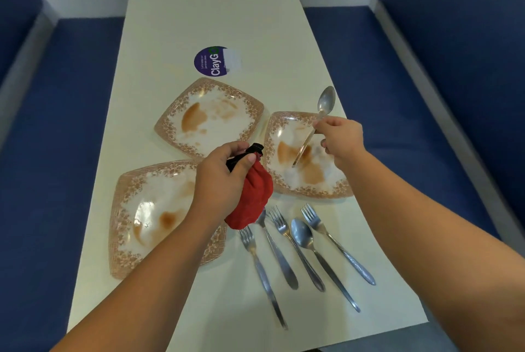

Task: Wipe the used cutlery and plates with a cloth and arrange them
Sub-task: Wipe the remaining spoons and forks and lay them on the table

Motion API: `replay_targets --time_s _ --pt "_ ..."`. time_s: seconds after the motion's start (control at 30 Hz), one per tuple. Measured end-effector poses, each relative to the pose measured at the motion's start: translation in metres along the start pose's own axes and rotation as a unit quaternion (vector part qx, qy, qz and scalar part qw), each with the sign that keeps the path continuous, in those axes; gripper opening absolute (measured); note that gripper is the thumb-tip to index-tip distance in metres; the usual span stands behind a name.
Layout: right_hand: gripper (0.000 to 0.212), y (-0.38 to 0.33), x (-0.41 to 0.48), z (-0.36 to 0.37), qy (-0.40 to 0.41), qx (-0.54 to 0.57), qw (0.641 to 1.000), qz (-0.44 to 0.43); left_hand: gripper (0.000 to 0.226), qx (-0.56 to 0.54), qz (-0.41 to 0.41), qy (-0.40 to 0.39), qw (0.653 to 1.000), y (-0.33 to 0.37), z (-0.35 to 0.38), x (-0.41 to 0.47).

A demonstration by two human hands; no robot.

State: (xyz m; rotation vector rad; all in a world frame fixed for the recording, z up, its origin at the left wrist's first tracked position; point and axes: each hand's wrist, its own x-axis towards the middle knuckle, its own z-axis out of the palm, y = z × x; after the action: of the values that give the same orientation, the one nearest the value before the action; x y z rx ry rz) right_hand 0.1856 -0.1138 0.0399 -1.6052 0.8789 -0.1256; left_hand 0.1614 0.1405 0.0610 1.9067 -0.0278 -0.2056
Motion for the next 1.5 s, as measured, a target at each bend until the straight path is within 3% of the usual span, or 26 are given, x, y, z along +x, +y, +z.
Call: replay_targets --time_s 0.2,0.4,0.63,0.9,1.1,1.2,1.37,1.5 --pt "0.005 0.003 -0.021 -0.011 0.003 0.075 0.997 -0.020 0.024 0.014 0.027 0.014 0.999 0.014 0.013 -0.011" --pt "0.012 -0.010 -0.050 -0.017 -0.102 0.142 0.985 0.007 0.018 0.069 0.111 0.010 0.991 0.045 0.023 -0.020" --pt "0.014 -0.031 -0.085 -0.016 -0.213 0.111 0.968 0.075 0.021 0.233 0.230 -0.073 0.942 0.069 0.030 -0.021" --pt "0.010 -0.041 -0.108 -0.022 -0.200 0.057 0.976 0.066 0.020 0.288 0.270 -0.143 0.907 0.077 0.016 -0.053" --pt "0.014 -0.037 -0.113 -0.027 -0.193 0.044 0.978 0.069 0.016 0.317 0.250 -0.229 0.886 0.065 0.001 -0.086" --pt "0.011 -0.029 -0.121 -0.023 -0.195 0.030 0.978 0.069 0.015 0.340 0.244 -0.220 0.881 0.061 0.002 -0.090" --pt "0.011 -0.024 -0.132 -0.015 -0.193 0.026 0.979 0.058 0.018 0.340 0.233 -0.123 0.902 0.065 0.010 -0.088" --pt "0.011 -0.027 -0.127 -0.025 -0.174 0.034 0.982 0.062 0.016 0.323 0.241 -0.172 0.899 0.061 0.010 -0.103"
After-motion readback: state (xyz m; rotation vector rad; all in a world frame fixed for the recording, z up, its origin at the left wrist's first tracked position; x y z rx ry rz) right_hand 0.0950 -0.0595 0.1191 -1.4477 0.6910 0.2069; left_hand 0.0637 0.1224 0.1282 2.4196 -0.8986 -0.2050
